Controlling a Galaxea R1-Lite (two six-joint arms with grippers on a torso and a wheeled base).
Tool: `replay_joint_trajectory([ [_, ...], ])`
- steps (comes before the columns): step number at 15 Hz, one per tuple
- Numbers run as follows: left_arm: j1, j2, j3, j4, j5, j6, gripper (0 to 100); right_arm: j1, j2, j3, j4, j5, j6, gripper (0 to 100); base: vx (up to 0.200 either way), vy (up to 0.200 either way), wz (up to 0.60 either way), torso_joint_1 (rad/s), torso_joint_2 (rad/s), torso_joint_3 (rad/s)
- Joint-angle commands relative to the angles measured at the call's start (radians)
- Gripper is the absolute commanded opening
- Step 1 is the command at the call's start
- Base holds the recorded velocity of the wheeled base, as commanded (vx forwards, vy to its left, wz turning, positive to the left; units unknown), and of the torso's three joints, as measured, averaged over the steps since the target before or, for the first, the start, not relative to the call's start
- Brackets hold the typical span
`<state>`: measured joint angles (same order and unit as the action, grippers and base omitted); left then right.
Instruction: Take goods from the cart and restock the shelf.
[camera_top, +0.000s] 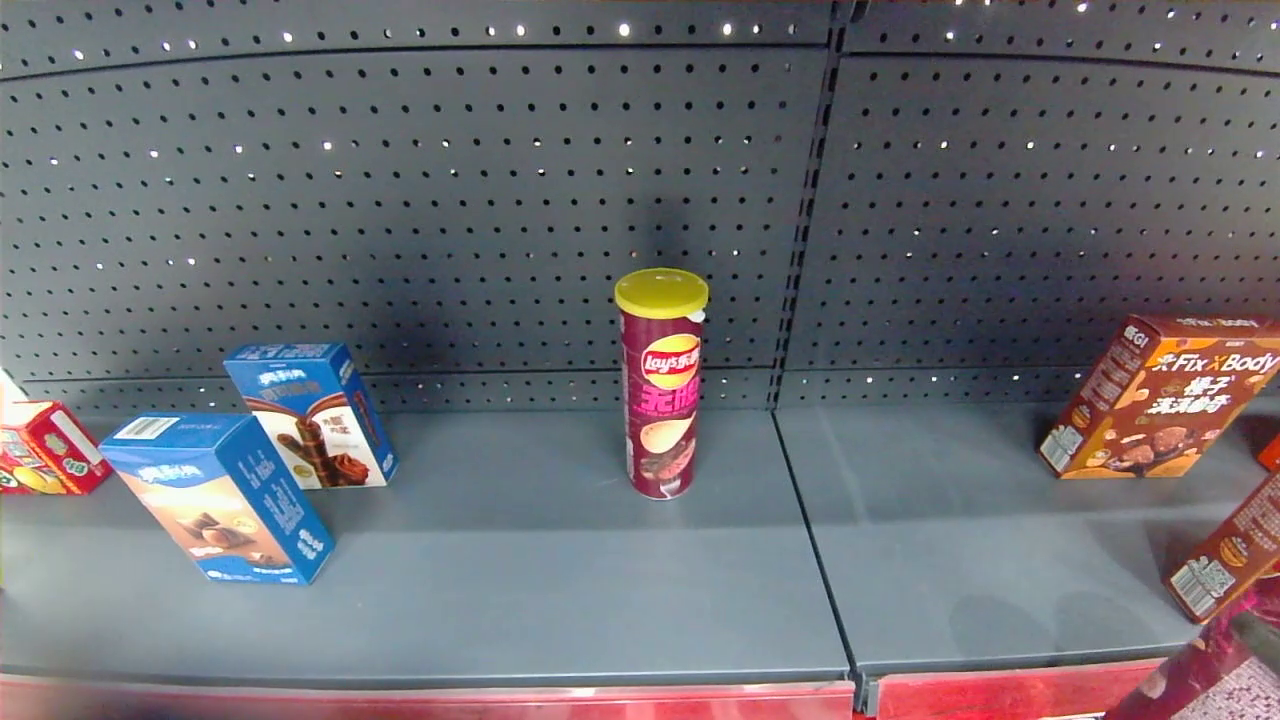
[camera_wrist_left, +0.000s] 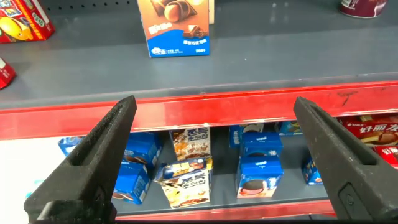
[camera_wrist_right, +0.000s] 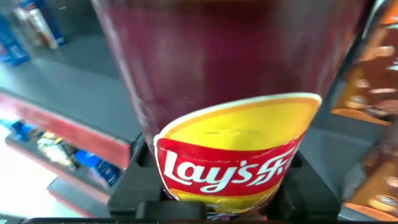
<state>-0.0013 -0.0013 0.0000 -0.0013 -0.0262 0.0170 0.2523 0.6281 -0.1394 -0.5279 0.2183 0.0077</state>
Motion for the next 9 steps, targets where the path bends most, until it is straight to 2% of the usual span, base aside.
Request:
replay_joint_trajectory([
  [1,0.0,0.001,0.0,0.0,0.0,0.0,100,0.001,0.01,0.001,0.002,0.001,0.0,0,0.0,0.0,0.0,0.0,0.0,0.0],
  [8,-0.014,0.047,-0.002,0.001,-0.005,0.004,100,-0.012,-0.067,-0.052,0.295,-0.045,-0.038,0,0.0,0.0,0.0,0.0,0.0,0.0],
  [9,-0.014,0.061,-0.04,-0.003,-0.017,0.011,100,-0.005,-0.076,-0.049,0.322,-0.048,-0.04,0,0.0,0.0,0.0,0.0,0.0,0.0],
])
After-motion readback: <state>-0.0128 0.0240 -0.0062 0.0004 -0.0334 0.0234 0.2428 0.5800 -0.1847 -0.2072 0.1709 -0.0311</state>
